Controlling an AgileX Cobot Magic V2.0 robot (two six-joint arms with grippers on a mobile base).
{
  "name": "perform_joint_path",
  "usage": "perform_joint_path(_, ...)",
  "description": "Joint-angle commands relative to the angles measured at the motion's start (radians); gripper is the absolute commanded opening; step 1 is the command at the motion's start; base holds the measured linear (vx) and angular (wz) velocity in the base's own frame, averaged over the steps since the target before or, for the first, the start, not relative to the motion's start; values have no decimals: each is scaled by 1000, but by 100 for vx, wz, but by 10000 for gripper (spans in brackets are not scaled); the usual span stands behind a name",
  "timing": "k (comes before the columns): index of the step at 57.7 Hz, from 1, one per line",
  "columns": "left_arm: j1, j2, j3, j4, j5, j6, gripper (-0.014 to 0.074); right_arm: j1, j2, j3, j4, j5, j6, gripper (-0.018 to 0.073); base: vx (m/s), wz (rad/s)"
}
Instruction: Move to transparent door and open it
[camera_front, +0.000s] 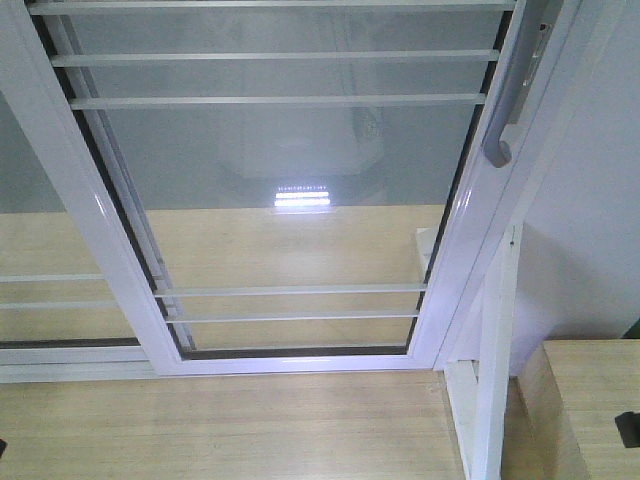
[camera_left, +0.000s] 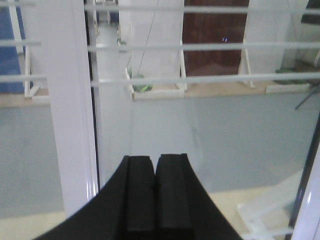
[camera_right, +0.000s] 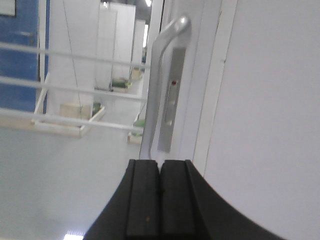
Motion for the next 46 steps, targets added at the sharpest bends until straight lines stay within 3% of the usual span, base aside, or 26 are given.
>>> perform_joint_path(1, -6, -5, 4, -7, -221, -13, 3, -4, 14, -6, -2, -169, -14, -3, 0, 0)
perform_joint_path(8, -6, 12, -9, -22, -334, -22, 3, -4, 56, -62, 41, -166, -14, -3, 0, 0)
perform_joint_path(14, -6, 94, -78, -102, -334, -13, 3, -4, 155, -162, 87, -165, -16, -3, 0, 0)
perform_joint_path(18, -6, 180, -137, -115, -351, 13, 3, -4, 244, -239, 99, -164, -31, -3, 0, 0)
perform_joint_path(26, -6, 452, -331, -111, -380, 71, 3, -4, 488, -433, 97, -161, -33, -3, 0, 0)
perform_joint_path(35, -6, 778, -573, -111, -379, 69, 3, -4, 770, -646, 92, -163, -34, -3, 0, 0)
perform_joint_path(46, -6, 1085, -806, -110, -398, 69, 3, -4, 984, -780, 94, -246, -17, -3, 0, 0)
